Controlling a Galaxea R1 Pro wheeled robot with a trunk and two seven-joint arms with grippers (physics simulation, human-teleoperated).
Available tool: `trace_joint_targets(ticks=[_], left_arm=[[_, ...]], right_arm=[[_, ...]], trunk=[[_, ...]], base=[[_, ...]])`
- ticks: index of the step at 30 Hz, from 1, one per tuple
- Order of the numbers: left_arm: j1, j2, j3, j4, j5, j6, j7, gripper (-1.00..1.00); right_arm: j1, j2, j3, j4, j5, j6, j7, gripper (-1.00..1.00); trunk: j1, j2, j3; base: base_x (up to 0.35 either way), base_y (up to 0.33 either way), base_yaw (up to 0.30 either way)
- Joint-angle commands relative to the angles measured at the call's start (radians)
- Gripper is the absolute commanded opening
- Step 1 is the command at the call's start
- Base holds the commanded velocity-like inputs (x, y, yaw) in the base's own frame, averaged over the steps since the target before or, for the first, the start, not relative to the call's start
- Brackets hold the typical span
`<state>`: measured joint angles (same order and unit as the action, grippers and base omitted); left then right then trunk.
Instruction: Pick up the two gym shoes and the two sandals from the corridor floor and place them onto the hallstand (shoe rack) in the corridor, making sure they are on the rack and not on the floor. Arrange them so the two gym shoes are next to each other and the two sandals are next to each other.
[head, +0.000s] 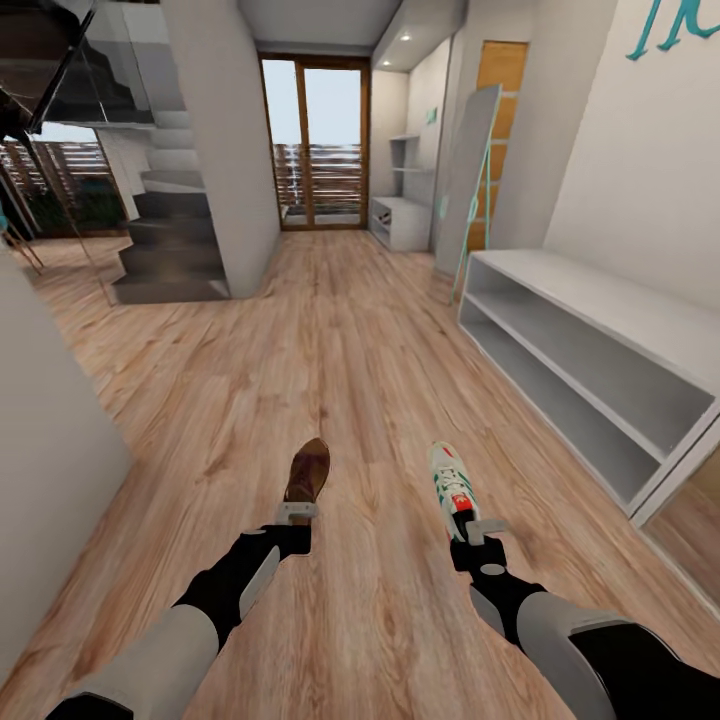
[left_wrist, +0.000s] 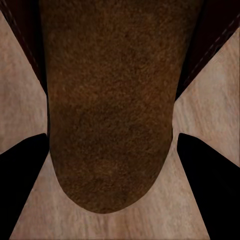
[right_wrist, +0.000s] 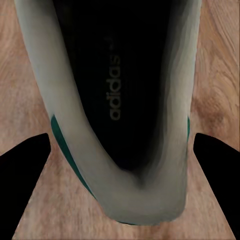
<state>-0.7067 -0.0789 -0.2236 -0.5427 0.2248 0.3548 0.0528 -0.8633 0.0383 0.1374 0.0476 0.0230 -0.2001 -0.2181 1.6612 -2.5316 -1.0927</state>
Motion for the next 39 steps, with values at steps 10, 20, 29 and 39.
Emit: trace_joint_targets(ticks=[10,20,29,39], left_arm=[[0.000,0.001,-0.005,0.000,0.010,0.004,0.005,-1.00],[0.000,0.001,-0.005,0.000,0.010,0.004,0.005,-1.00],[-0.001,0.001,-0.005,0.000,0.010,0.004,0.005,-1.00],[-0.001,0.001,-0.005,-0.001,0.010,0.006,0.006,-1.00]], right_arm=[[-0.002,0.000,0.007,0.005,0.003,-0.005,-0.006,-1.00],[-0.002,0.001,0.007,0.005,0.003,-0.005,-0.006,-1.00],[-0.002,0.000,0.006,0.005,0.003,-0.005,-0.006,-1.00],[0.000,-0.007,0.004,0.005,0.002,-0.004,-0.011,-1.00]], trunk=[[0.000,0.000,-0.001],[0.000,0.000,-0.001],[0.000,0.000,-0.001],[0.000,0.000,-0.001]], base=[[0.350,0.032,0.029],[0.350,0.002,0.011],[0.350,0.000,0.030],[0.350,0.000,0.000]])
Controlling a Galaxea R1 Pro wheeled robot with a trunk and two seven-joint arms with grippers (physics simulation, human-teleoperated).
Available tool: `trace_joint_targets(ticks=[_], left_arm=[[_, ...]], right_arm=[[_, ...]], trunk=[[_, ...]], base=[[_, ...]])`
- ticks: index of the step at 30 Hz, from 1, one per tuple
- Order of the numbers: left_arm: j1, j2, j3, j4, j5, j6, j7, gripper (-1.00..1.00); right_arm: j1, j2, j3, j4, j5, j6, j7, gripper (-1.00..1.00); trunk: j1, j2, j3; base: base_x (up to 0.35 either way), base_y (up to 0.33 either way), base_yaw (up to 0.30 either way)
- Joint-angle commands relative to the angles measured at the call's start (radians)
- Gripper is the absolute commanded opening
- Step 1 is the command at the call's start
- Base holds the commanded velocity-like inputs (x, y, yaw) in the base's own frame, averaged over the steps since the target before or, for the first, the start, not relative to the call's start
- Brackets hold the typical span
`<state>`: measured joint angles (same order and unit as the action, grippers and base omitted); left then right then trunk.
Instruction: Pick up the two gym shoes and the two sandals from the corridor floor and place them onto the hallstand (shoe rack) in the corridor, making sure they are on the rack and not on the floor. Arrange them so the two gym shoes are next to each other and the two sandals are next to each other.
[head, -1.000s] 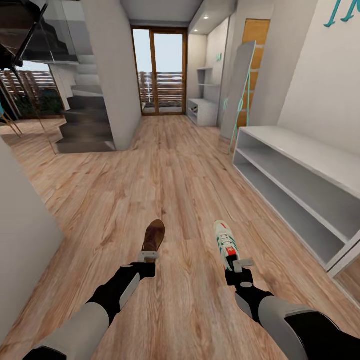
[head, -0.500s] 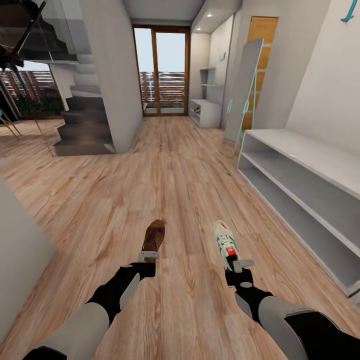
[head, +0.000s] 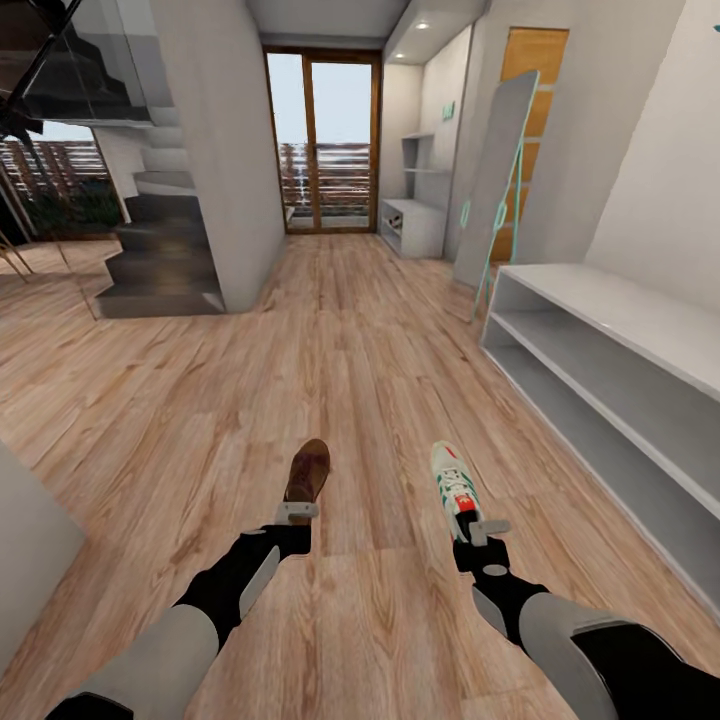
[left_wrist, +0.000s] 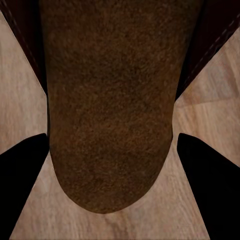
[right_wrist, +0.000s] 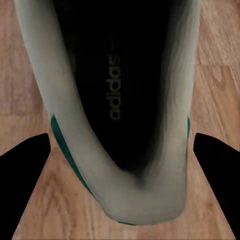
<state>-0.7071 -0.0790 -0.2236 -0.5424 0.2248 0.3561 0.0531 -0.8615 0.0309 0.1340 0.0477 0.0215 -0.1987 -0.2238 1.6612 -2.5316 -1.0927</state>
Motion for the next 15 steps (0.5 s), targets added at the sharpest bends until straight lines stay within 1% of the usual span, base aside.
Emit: trace_joint_targets(ticks=[1,5,15], left_arm=[[0.000,0.001,-0.005,-0.002,0.010,0.004,0.005,-1.00],[0.000,0.001,-0.004,-0.002,0.010,0.004,0.007,-1.00],[0.000,0.001,-0.004,-0.002,0.010,0.003,0.007,-1.00]], right_arm=[[0.000,0.000,0.007,0.004,0.003,-0.005,-0.005,-1.00],[0.014,0.000,0.007,0.004,0.003,-0.005,-0.006,-1.00],[0.020,0.000,0.007,0.004,0.003,-0.005,-0.006,-1.00]], trunk=[[0.000,0.000,-0.001],[0.000,0.000,-0.001],[0.000,0.000,-0.001]], base=[[0.350,0.000,0.000],[0.350,0.000,0.000],[0.350,0.000,0.000]])
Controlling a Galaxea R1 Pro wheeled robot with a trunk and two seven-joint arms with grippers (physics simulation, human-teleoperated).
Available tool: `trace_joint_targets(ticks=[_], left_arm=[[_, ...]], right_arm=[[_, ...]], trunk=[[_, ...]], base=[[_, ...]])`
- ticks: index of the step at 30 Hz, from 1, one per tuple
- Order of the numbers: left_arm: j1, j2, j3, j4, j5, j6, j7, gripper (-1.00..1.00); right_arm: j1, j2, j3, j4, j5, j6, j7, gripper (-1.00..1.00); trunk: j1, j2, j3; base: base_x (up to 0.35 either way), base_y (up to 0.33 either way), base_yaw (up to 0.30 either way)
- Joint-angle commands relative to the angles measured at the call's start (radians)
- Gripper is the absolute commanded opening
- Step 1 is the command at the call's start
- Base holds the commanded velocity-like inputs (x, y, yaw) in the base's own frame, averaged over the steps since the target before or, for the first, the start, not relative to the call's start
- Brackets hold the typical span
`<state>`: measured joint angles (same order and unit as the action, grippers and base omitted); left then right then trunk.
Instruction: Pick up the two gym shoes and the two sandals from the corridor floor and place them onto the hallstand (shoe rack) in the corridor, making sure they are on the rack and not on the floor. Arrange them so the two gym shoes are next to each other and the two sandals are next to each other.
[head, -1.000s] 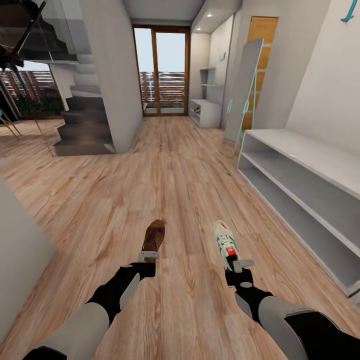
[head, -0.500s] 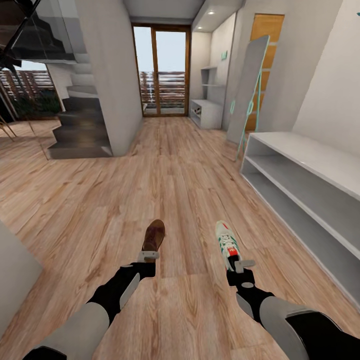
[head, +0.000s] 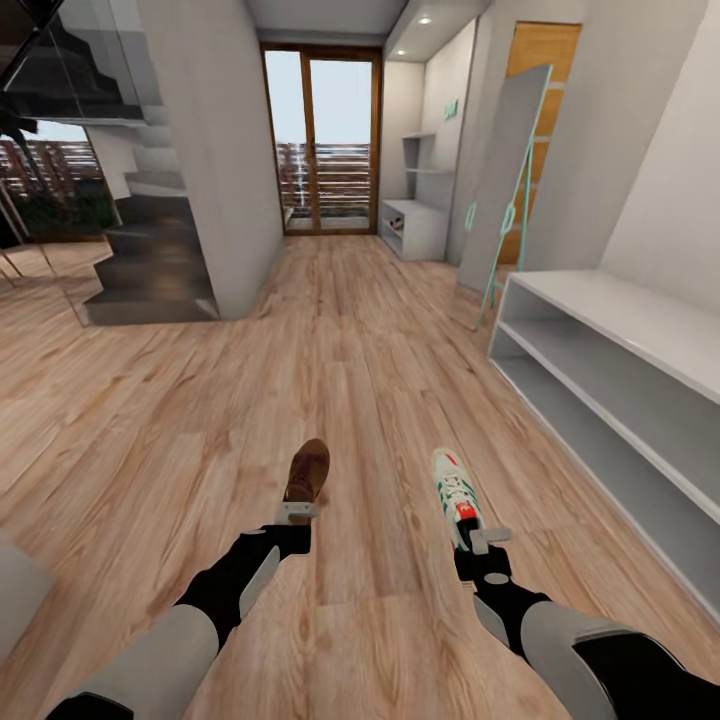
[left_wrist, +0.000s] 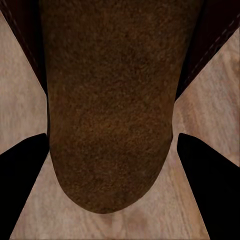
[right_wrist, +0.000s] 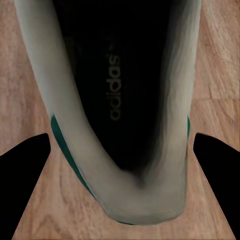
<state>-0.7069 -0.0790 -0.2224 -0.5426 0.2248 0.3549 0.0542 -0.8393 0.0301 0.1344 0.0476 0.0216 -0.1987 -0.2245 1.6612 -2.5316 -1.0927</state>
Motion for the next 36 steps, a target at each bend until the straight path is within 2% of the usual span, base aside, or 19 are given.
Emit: trace_joint_targets(ticks=[1,36], left_arm=[[0.000,0.001,-0.005,-0.002,0.010,0.004,0.006,-1.00],[0.000,0.001,-0.002,0.001,0.009,0.004,0.006,-1.00]], right_arm=[[-0.002,0.001,0.007,0.005,0.003,-0.005,-0.006,-1.00],[0.000,0.002,0.008,0.005,0.003,-0.004,-0.005,-1.00]], trunk=[[0.000,0.000,-0.001],[0.000,0.000,-0.001]], base=[[0.350,0.000,0.000],[0.350,0.000,0.000]])
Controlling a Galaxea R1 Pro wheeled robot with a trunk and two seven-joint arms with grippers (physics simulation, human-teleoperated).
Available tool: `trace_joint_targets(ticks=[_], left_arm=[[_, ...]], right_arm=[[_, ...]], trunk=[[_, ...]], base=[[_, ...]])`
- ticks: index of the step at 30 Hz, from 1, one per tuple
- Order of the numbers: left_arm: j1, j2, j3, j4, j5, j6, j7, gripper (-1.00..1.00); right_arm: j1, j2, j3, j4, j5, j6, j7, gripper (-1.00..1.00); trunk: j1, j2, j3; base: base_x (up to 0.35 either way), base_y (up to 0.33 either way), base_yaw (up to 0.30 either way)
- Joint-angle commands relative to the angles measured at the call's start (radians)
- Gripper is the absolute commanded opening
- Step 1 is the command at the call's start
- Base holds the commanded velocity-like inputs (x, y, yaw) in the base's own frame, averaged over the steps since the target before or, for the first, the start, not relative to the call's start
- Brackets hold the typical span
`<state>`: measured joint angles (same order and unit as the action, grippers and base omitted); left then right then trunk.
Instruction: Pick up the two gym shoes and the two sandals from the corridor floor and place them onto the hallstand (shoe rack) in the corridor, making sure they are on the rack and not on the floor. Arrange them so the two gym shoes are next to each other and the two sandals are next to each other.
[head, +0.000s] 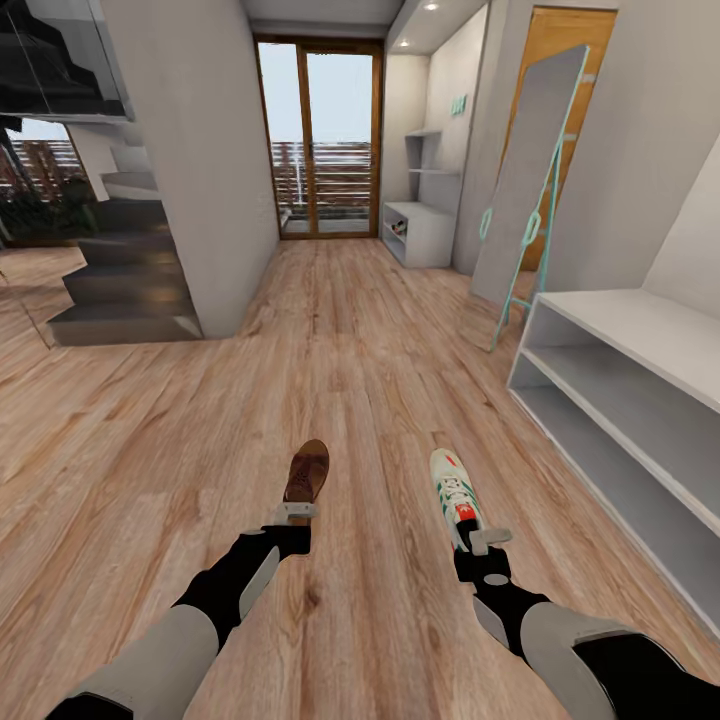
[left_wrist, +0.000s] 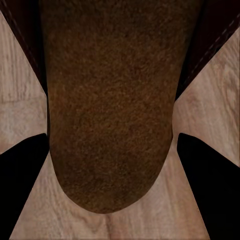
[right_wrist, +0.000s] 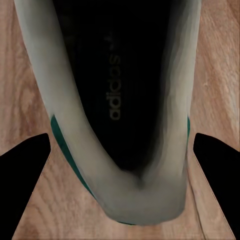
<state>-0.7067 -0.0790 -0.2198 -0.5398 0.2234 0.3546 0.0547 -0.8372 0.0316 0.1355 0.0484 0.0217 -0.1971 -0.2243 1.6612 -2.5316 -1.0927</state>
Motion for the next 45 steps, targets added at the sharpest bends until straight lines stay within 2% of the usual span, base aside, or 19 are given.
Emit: trace_joint_targets(ticks=[1,31,45], left_arm=[[0.000,0.001,-0.005,-0.002,0.010,0.004,0.006,-1.00],[-0.001,0.001,0.005,-0.002,0.010,0.004,0.006,-1.00],[-0.001,0.001,0.005,-0.002,0.010,0.004,0.006,-1.00]], right_arm=[[-0.002,0.001,0.007,0.005,0.003,-0.005,-0.006,-1.00],[0.007,0.002,0.007,0.005,0.003,-0.005,-0.004,-1.00],[0.007,0.002,0.007,0.005,0.003,-0.005,-0.004,-1.00]], trunk=[[0.000,0.000,-0.001],[0.000,0.000,-0.001],[0.000,0.000,-0.001]], base=[[0.350,0.000,0.000],[0.350,0.001,0.000],[0.350,0.129,0.000]])
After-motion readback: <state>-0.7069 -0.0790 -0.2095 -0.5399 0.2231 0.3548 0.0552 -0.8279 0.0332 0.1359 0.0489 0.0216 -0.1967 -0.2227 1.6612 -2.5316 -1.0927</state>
